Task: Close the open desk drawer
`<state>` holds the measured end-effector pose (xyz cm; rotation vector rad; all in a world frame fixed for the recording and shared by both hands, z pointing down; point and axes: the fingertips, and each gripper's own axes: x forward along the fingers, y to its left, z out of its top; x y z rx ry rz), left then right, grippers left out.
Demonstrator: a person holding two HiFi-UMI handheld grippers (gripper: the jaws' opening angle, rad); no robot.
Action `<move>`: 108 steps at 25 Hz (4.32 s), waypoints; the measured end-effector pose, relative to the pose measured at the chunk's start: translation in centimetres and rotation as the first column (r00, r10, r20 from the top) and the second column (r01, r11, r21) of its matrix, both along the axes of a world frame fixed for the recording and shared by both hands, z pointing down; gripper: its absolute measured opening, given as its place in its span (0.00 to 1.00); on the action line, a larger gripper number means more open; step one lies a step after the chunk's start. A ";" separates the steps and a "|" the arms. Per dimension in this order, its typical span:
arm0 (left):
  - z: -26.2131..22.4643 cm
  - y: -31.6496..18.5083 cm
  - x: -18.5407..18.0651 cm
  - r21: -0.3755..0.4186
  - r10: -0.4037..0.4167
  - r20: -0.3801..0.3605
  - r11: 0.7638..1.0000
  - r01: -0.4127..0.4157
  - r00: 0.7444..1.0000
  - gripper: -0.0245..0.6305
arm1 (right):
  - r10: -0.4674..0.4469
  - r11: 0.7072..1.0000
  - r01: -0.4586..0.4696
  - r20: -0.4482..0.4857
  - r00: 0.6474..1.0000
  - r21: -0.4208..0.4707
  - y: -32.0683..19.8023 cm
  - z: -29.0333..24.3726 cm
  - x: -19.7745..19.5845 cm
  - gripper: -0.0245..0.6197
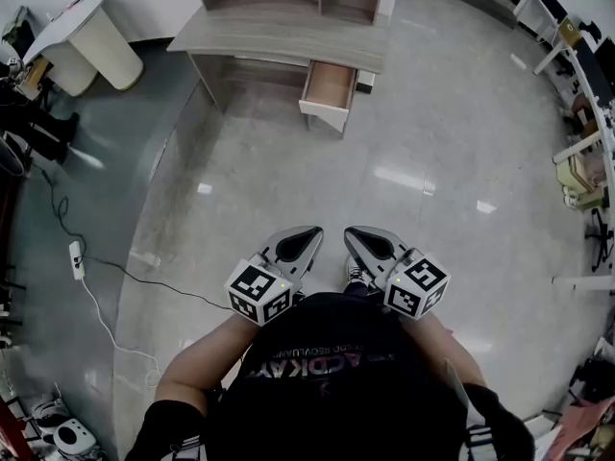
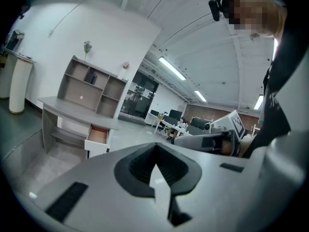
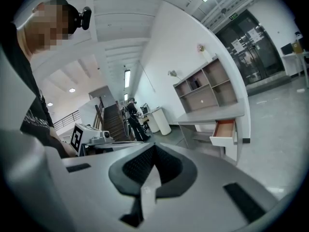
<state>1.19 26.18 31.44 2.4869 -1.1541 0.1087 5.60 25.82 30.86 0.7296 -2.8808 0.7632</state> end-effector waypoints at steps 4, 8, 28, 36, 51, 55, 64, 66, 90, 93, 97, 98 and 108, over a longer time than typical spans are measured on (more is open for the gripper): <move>-0.1 -0.3 -0.1 0.003 0.008 -0.003 1.000 -0.008 1.000 0.05 | -0.001 1.000 0.001 0.018 1.000 0.016 -0.3 -0.5 -0.2 0.05; -0.1 -0.5 -0.3 0.005 0.017 -0.001 1.000 -0.017 1.000 0.05 | -0.006 0.999 0.006 0.010 1.000 0.035 -0.5 -0.7 -0.6 0.05; 0.1 -0.9 -5.6 -0.003 0.013 0.001 1.000 -0.013 1.000 0.05 | 0.111 0.994 -0.111 0.000 0.994 0.023 -2.6 -0.7 -2.9 0.05; 0.6 -3.1 -5.8 -0.019 0.001 0.011 1.000 0.000 1.000 0.05 | 0.126 0.992 -0.126 0.001 0.992 -0.006 -4.8 0.5 -2.4 0.05; 1.0 -17.2 -4.9 -0.045 -0.140 0.068 0.989 0.143 0.988 0.05 | 0.001 1.000 -0.002 -0.005 1.000 -0.019 -21.7 1.4 -2.4 0.05; 0.7 -20.5 -4.2 -0.040 -0.166 0.083 0.985 0.169 0.983 0.05 | -0.032 0.999 0.032 0.005 0.999 -0.025 -25.2 1.5 -2.2 0.05; -0.1 -26.4 -3.3 -0.034 -0.226 0.110 0.972 0.231 0.968 0.05 | -0.086 0.996 0.086 -0.010 0.996 -0.015 -30.2 1.0 -0.8 0.05; 0.2 -27.7 -3.3 -0.023 -0.231 0.117 0.972 0.235 0.966 0.05 | -0.092 0.996 0.092 -0.020 0.996 0.006 -31.2 1.4 -0.8 0.05; 10.1 -33.2 -9.1 -0.011 -0.142 0.305 0.988 0.152 0.942 0.07 | 0.107 0.993 -0.099 -0.151 0.983 0.063 -34.5 10.1 0.4 0.25; 12.2 -33.1 -10.2 -0.024 -0.107 0.329 0.992 0.121 0.938 0.16 | 0.137 0.989 -0.124 -0.183 0.974 0.079 -34.5 12.0 0.0 0.26; 14.5 -33.4 -11.0 -0.034 -0.068 0.339 0.996 0.084 0.939 0.22 | 0.183 0.982 -0.169 -0.221 0.958 0.082 -34.8 14.8 -0.4 0.30; 15.1 -33.6 -11.2 -0.034 -0.061 0.341 0.996 0.077 0.938 0.24 | 0.199 0.979 -0.184 -0.233 0.952 0.083 -35.0 15.5 -0.3 0.32; 23.5 -35.5 -13.5 -0.057 -0.026 0.365 0.997 0.050 0.931 0.33 | 0.285 0.956 -0.289 -0.365 0.886 0.044 -35.2 24.6 -0.2 0.39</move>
